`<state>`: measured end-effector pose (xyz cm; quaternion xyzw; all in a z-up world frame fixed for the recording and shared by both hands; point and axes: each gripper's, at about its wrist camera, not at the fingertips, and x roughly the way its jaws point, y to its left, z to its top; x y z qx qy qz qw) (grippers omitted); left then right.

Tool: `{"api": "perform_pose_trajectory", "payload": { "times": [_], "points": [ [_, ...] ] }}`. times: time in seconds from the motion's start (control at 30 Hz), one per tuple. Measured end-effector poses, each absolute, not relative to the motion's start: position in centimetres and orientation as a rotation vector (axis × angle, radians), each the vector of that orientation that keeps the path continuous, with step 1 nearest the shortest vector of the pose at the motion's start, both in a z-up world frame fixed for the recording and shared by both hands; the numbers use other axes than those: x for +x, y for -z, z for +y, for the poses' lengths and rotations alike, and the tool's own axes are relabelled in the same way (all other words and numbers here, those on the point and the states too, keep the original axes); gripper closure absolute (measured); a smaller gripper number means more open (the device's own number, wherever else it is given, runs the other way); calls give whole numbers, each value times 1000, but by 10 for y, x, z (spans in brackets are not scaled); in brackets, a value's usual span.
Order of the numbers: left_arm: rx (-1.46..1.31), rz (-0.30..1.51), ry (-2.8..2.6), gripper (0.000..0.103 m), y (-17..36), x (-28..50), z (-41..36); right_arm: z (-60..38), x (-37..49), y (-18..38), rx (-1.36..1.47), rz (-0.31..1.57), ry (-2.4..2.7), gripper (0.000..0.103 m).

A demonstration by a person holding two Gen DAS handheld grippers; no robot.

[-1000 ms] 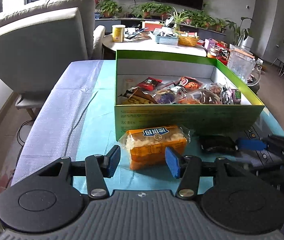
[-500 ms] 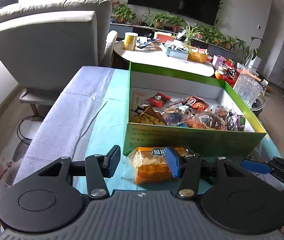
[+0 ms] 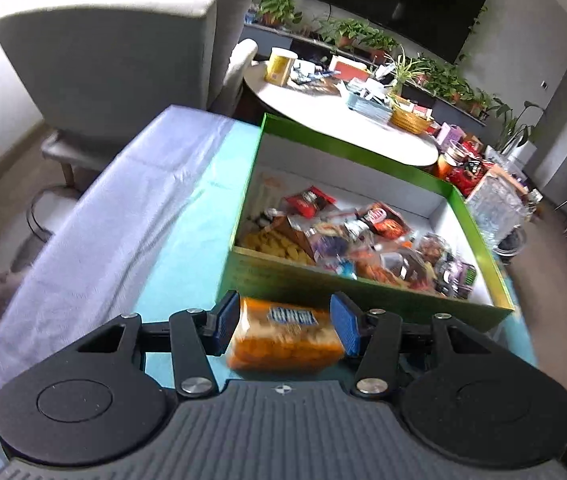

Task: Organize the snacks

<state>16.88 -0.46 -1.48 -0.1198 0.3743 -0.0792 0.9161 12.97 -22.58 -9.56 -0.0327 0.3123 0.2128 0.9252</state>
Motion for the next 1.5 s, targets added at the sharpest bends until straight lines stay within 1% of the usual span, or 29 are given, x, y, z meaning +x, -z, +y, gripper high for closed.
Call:
{"api": "perform_pose_trajectory", "payload": {
  "times": [0.07, 0.13, 0.17, 0.23, 0.27, 0.43, 0.47, 0.5, 0.73, 0.87, 1.0, 1.33, 1.43, 1.5],
  "points": [
    [-190, 735, 160, 55, 16, 175, -7, -229, 129, 93, -58, 653, -445, 66],
    [-110, 715, 163, 55, 19, 184, -9, -233, 127, 91, -33, 662, -446, 67],
    [-85, 707, 170, 48, 21, 186, -9, -234, 125, 90, -30, 659, -442, 67],
    [-77, 687, 213, 45, 22, 188, -7, -236, 122, 90, -14, 653, -435, 68],
    [-83, 696, 223, 46, 23, 189, -7, -237, 121, 90, -2, 653, -434, 68],
    [-113, 800, 267, 47, 33, 185, -10, -239, 118, 91, 36, 655, -426, 68],
    [-126, 798, 274, 46, 33, 180, -9, -239, 118, 91, 41, 654, -425, 68],
    [-133, 795, 275, 46, 32, 175, -9, -239, 118, 90, 46, 651, -424, 68],
    [-278, 939, 436, 47, 23, 147, -12, -248, 119, 85, 76, 633, -387, 68],
    [-231, 862, 439, 47, 8, 141, -14, -253, 119, 85, 86, 629, -364, 68],
    [-148, 825, 351, 47, 9, 149, -14, -255, 118, 85, 93, 627, -354, 68],
    [-128, 909, 374, 47, 36, 169, -34, -257, 115, 90, 95, 650, -367, 68],
    [-123, 947, 385, 47, 41, 162, -43, -260, 114, 91, 97, 651, -359, 68],
    [-115, 925, 402, 47, 37, 149, -49, -264, 113, 92, 105, 654, -349, 68]
  ]
}}
